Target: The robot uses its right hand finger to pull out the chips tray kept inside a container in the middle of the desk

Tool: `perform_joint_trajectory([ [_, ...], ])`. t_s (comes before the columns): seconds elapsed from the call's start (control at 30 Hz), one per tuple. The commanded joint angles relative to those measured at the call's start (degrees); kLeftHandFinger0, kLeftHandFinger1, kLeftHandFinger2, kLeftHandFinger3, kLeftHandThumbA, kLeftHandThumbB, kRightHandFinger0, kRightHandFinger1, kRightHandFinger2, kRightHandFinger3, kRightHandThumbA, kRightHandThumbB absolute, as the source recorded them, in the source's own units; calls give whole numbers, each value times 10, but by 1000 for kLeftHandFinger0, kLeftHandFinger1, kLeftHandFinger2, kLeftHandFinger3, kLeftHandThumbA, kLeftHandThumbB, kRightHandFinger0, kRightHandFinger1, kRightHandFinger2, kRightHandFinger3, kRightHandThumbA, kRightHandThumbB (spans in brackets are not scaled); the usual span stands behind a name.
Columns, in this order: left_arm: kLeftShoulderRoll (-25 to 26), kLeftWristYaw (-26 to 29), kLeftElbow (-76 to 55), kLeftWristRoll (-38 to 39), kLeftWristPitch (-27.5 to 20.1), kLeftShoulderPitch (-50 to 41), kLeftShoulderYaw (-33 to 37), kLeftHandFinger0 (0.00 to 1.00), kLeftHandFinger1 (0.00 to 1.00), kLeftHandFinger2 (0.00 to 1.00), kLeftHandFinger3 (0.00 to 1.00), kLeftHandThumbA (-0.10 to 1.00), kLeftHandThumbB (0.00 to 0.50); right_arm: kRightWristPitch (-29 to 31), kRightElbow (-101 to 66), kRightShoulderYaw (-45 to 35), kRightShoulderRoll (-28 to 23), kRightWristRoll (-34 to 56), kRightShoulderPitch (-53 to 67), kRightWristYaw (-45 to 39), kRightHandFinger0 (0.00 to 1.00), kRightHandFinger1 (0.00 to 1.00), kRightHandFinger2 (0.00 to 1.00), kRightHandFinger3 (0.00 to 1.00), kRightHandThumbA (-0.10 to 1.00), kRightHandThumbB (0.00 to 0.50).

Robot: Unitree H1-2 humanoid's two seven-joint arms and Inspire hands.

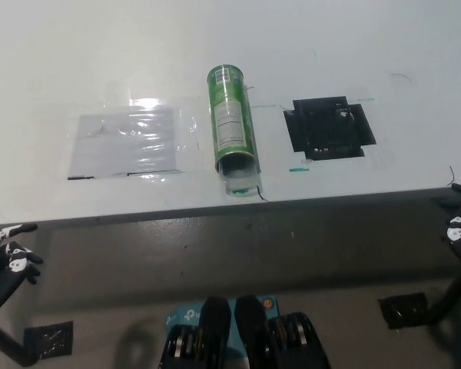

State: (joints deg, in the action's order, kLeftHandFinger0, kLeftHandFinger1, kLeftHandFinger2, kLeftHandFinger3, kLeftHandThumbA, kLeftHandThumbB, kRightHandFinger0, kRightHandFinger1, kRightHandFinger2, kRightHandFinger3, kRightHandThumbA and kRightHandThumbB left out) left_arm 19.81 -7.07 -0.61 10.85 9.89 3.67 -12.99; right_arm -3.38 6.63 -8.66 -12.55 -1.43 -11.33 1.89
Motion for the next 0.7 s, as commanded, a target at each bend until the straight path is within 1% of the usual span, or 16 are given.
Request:
perform_joint_trajectory([
  [0.0,8,-10,-10,10,-8,2,-4,321,308,336,640,-42,112,7,-40,-1,-9,2,-7,-4,611,249,622,802,-100,237],
  [0.03,7,-8,-15,10,-5,-2,-6,316,308,336,631,-43,111,-7,-51,-1,-12,3,-12,-7,510,237,644,820,-100,234],
  [0.1,6,-9,-15,13,-5,-2,-6,313,308,336,623,-42,116,-11,-65,1,-18,-3,-16,-9,512,242,640,816,-100,244],
  [0.13,6,-11,-15,15,-3,-2,-6,311,307,334,616,-43,111,-28,-83,-1,-25,3,-29,-16,456,212,657,818,-100,241],
  [0.17,6,-11,-15,15,-3,-2,-6,307,303,326,611,-44,113,-32,-91,0,-27,1,-34,-16,442,206,670,816,-100,243],
  [0.2,6,-10,-15,15,-2,-2,-6,306,301,323,610,-44,113,-37,-99,1,-29,-2,-38,-16,446,205,671,815,-100,244],
  [0.23,6,-8,-16,13,-1,-2,-5,316,306,326,617,-41,116,-28,-104,4,-34,-4,-47,-20,508,196,674,804,-100,243],
  [0.27,5,-7,-17,12,0,-3,-5,316,304,325,615,-39,118,-40,-114,4,-38,1,-58,-24,476,191,664,813,-100,249],
  [0.3,6,-7,-18,12,3,-4,-5,332,314,335,616,-42,113,-50,-124,6,-39,-1,-71,-24,613,265,655,820,-100,253],
  [0.37,4,-7,-17,14,2,-3,-6,316,306,330,618,-60,114,-60,-145,20,-42,-3,-108,-34,736,288,650,821,-100,245],
  [0.4,5,-8,-17,15,4,-3,-5,316,307,331,618,-61,114,-63,-151,22,-43,-4,-111,-35,668,267,647,818,-100,241],
  [0.5,6,-10,-15,14,1,-3,-4,319,307,332,614,-49,120,-54,-160,48,-49,-24,-138,-44,647,318,634,807,-100,245],
  [0.53,6,-10,-15,15,1,-3,-5,330,312,336,616,-49,119,-57,-159,54,-45,-20,-148,-47,595,271,624,802,-100,249],
  [0.57,6,-9,-18,14,2,-4,-4,328,311,337,621,-53,110,-54,-156,62,-43,-14,-159,-54,578,234,640,813,-100,240],
  [0.6,6,-13,-16,18,-1,-3,-5,323,310,338,624,-63,107,-47,-145,81,-42,-27,-177,-61,586,222,626,809,-100,254],
  [0.67,9,-13,-15,16,1,0,-4,319,308,337,627,-59,112,-43,-140,103,-45,-43,-191,-69,576,214,614,805,-100,256],
])
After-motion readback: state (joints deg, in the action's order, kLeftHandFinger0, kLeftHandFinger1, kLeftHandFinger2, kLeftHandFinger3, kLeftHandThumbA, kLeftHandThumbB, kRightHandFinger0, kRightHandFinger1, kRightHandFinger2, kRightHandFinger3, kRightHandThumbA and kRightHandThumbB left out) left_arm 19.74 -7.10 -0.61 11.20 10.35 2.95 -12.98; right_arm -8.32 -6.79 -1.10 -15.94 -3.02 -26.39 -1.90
